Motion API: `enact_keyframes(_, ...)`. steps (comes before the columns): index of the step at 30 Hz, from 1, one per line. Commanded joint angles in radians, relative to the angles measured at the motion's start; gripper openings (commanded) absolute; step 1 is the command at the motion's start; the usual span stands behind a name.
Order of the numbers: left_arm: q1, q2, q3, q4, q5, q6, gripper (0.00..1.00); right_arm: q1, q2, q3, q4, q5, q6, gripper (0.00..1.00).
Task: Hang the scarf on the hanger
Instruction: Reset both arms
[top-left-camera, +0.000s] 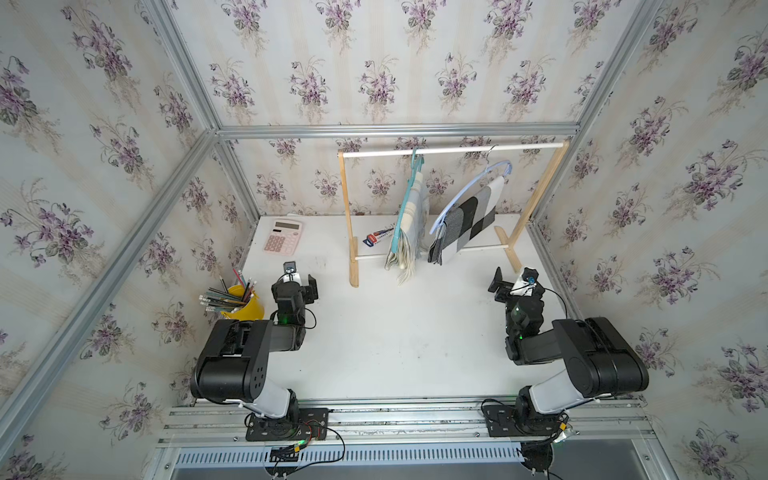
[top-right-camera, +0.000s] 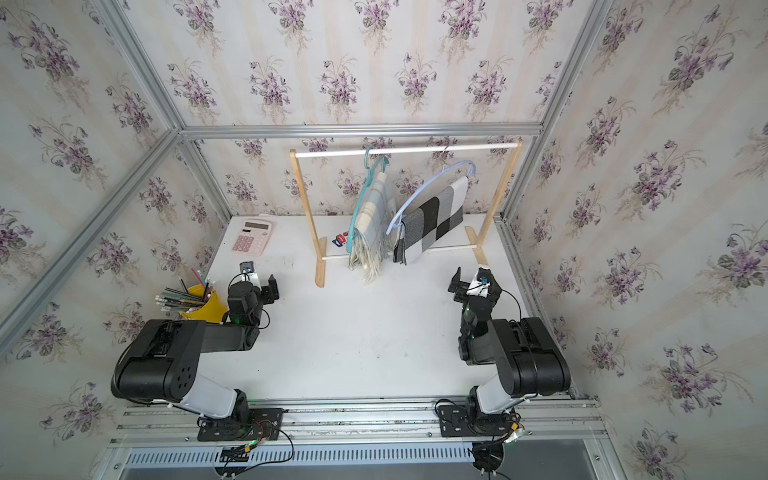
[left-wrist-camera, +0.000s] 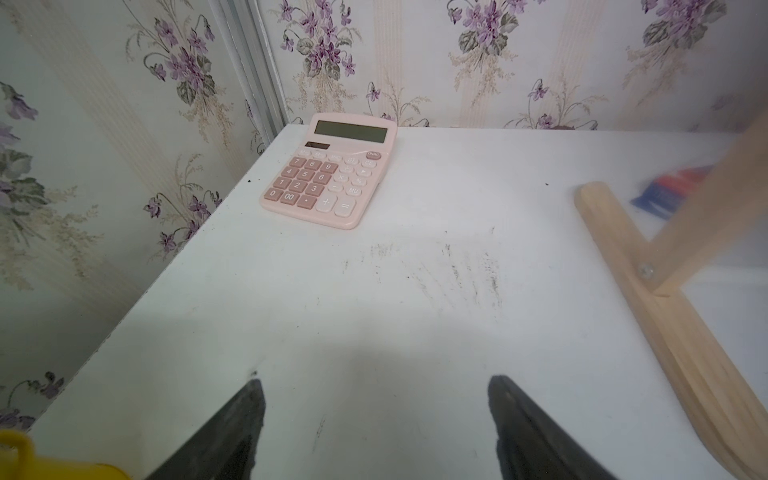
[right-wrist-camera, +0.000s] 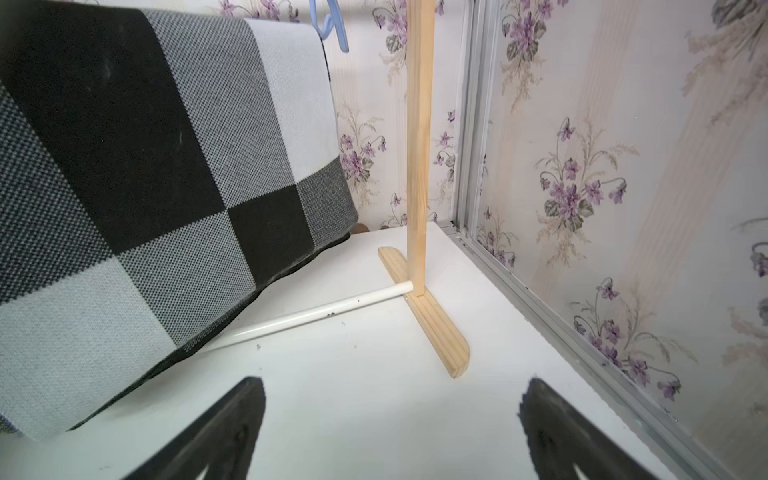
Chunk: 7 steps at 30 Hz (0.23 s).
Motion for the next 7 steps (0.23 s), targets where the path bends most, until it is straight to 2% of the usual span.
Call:
enact_keyframes(1,0.0,0.004,0.004,0.032,-0.005,0.005,0.86,0.0,-0.003,0.004,-0.032,-0.022,0.015,1.0)
enact_keyframes(7,-0.002,0.001,0.001,0.035,0.002,0.009,0.85,0.0,-0.003,0.004,-0.033,-0.022,0.012,1.0)
